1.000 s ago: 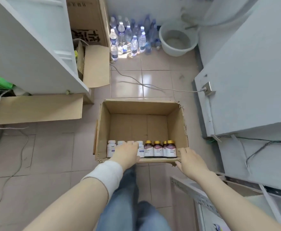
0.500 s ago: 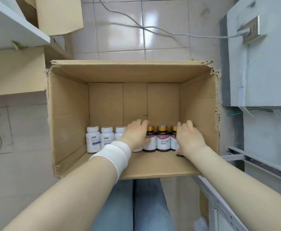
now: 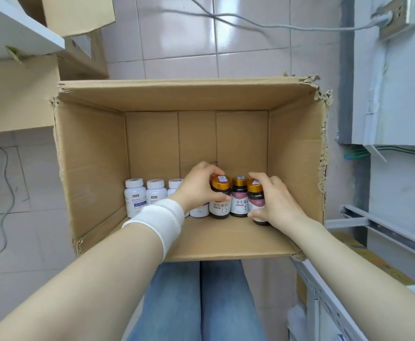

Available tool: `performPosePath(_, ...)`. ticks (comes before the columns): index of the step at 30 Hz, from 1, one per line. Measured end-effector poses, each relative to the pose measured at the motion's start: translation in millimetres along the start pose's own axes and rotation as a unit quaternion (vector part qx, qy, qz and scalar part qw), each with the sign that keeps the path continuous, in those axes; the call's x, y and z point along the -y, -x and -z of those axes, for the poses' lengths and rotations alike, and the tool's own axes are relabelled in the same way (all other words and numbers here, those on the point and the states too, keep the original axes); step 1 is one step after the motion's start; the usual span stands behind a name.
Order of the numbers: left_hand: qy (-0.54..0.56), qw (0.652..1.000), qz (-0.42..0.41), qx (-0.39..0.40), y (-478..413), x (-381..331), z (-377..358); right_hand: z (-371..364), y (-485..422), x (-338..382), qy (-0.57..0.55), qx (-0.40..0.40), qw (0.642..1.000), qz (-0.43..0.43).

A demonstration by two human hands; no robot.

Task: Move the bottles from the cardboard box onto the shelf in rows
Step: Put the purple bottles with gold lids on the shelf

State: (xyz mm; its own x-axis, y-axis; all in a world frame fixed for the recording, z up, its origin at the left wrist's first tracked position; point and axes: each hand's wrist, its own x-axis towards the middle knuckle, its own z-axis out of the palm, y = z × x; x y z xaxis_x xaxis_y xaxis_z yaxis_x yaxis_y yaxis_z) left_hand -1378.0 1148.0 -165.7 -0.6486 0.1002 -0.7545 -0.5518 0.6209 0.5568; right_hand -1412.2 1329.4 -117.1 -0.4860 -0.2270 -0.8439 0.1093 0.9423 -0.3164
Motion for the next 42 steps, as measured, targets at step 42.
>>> performPosePath(42,0.078,0.845,-0.363,0.385,568.9,-219.9,-110.9,-245.9,623.9,53.6,-0.704,-0.514,0.490,0.012)
